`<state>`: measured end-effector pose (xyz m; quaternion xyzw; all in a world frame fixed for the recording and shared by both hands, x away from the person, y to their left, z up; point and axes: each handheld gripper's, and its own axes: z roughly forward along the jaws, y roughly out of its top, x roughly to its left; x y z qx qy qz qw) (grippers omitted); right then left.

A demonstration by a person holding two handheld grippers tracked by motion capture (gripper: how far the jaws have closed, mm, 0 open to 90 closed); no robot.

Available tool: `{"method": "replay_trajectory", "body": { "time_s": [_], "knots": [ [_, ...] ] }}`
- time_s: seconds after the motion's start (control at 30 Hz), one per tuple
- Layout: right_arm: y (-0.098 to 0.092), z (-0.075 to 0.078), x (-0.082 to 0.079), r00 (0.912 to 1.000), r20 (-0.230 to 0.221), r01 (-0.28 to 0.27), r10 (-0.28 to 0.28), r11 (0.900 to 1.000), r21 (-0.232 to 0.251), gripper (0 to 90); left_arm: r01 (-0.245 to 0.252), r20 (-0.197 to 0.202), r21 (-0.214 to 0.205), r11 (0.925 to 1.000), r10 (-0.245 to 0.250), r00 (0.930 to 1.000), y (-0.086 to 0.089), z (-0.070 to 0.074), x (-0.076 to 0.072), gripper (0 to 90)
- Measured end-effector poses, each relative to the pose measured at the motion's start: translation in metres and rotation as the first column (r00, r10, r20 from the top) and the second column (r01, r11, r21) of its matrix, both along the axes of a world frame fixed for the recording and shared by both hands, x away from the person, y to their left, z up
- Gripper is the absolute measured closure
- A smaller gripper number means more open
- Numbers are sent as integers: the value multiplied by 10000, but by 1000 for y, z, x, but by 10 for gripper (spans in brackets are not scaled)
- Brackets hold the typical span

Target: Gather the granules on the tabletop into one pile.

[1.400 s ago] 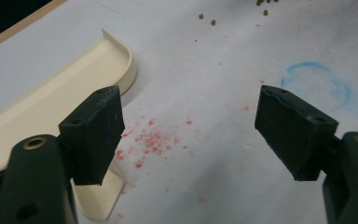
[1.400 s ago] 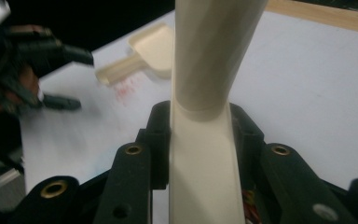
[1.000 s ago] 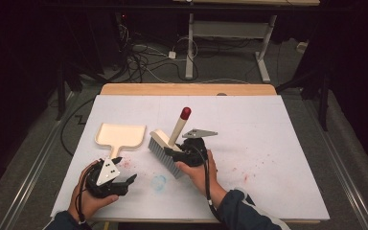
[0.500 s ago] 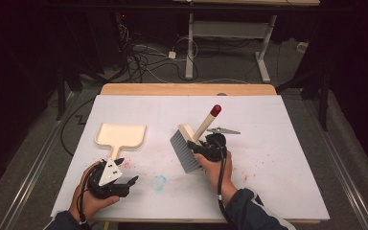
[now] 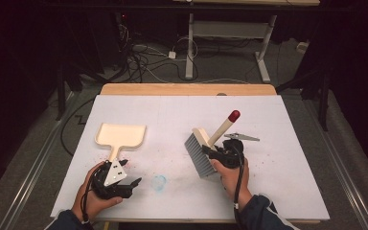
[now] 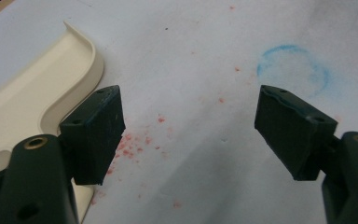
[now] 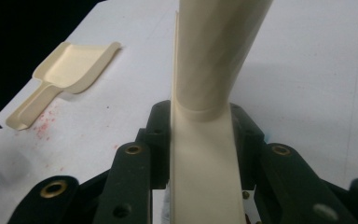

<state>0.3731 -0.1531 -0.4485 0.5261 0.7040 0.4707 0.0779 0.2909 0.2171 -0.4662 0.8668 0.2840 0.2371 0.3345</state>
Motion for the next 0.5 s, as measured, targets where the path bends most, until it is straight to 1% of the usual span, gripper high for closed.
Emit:
{"method": "replay_trajectory", "body": {
  "time_s": [0.07, 0.13, 0.17, 0.27, 0.3, 0.33, 0.37, 0.4, 0.43, 0.5],
  "knots": [
    [0, 4, -1, 9997, 169, -168, 168, 9999, -19, 676, 26, -6, 31, 10000, -26, 10000, 0, 0, 0, 233],
    [0, 10, -5, 9983, 388, -436, 443, 9988, -203, 677, 23, -3, 33, 10000, -23, 10000, 0, 0, 0, 233],
    [0, 12, -5, 9962, 567, -639, 656, 9975, -314, 677, 28, -8, 23, 10000, -28, 10000, 0, 0, 0, 233],
    [-1, 21, -10, 9878, 866, -1251, 1298, 9905, -579, 677, 32, -38, 80, 10000, -31, 10000, 1, -1, 0, 233],
    [-3, 25, -12, 9816, 1026, -1549, 1609, 9858, -644, 677, 20, -40, 70, 10000, -19, 10000, 1, -1, 0, 233],
    [-4, 28, -14, 9757, 1054, -1857, 1924, 9801, -698, 677, 17, -35, 68, 10000, -17, 10000, 1, -1, 0, 233],
    [-5, 31, -16, 9671, 1175, -2177, 2254, 9731, -752, 676, 14, -25, 64, 10000, -14, 10000, 1, -1, 0, 233],
    [-6, 35, -18, 9568, 1275, -2528, 2615, 9642, -801, 677, 21, -21, 56, 10000, -21, 10000, 1, -1, 0, 233],
    [-8, 38, -19, 9428, 1371, -2928, 3037, 9515, -943, 676, 27, -36, 70, 10000, -27, 10000, 0, -1, 0, 233],
    [-10, 44, -25, 9114, 1697, -3547, 3748, 9248, -1375, 676, 38, -44, 134, 9999, -38, 10000, 0, -1, 0, 233]
  ]
}}
